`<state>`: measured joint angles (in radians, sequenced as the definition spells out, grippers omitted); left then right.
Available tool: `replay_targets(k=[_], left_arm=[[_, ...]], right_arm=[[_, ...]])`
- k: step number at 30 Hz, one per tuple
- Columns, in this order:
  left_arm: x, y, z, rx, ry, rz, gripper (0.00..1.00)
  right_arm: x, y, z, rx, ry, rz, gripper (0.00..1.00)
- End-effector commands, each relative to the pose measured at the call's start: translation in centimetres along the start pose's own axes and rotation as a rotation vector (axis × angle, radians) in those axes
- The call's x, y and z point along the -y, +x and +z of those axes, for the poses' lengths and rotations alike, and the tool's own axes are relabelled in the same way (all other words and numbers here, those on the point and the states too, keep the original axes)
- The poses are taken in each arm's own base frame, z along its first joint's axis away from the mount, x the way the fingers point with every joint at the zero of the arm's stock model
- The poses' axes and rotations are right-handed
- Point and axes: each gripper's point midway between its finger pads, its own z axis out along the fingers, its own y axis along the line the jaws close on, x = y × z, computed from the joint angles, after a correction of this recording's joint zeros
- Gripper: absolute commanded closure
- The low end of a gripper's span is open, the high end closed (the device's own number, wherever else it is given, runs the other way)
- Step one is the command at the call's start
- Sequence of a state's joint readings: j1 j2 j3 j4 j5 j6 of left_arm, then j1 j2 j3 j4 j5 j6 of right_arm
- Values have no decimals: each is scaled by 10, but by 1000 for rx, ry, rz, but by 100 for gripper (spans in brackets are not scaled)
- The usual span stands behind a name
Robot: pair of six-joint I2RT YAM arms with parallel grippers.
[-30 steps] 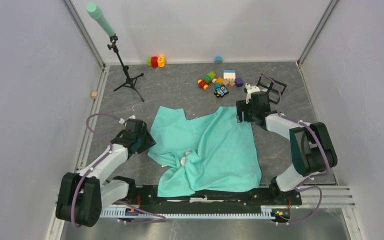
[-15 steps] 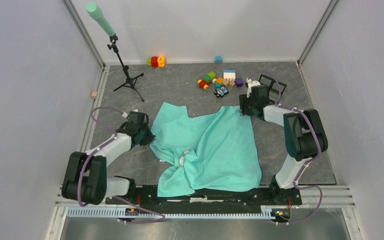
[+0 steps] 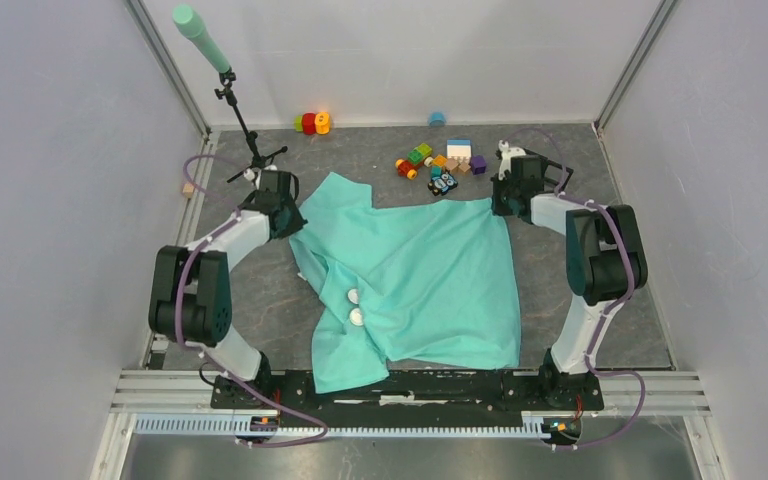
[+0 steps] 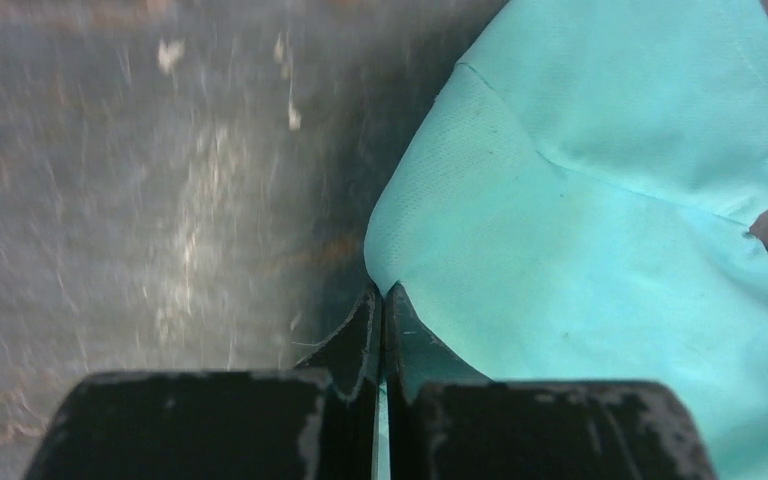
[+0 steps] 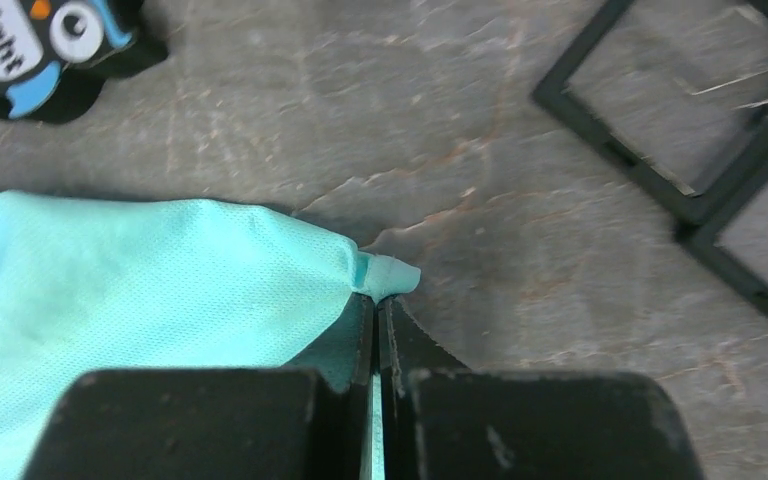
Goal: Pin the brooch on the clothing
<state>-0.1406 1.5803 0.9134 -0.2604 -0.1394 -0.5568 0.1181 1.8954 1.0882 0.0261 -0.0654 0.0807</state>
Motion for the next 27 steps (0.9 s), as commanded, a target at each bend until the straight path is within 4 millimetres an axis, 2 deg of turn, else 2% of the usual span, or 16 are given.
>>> replay_targets(k=[1,4,5,10,12,13,14,17,18,20,23,24,27], left_arm=[[5,-58,8,117,-73,102,98],[13,-81,18,137,-98,147,98],[15,-86,24,131,-110,160,98],[12,-100,43,115,-189,210,98],[17,-103,47,113,-175,220,97],[20,-103,47,107,-160,223,91],[24,-103,47,101,-139,222,82],[35,-103,36,98,-76,213,44],[40,-102,31,97,-51,208,34],[46,-103,16,109,-9,198,23],[51,-98,-8,121,34,192,13],[50,-96,-18,128,41,192,11],[38,-75,-39,94,37,198,7]], right_arm=[[27,-45,0,83,71,4,100],[38,-65,4,111,98,3,100],[40,-66,6,94,101,2,100],[43,-77,16,90,103,-4,100],[44,-83,16,98,104,-8,99],[43,-85,15,98,103,-10,95],[44,-88,14,100,103,-12,86],[37,-99,3,127,70,-22,60],[34,-104,-3,139,56,-24,54],[27,-110,-16,155,28,-29,44],[19,-109,-36,159,-4,-29,34],[17,-108,-45,165,-14,-27,31],[8,-96,-72,168,-38,-4,29]])
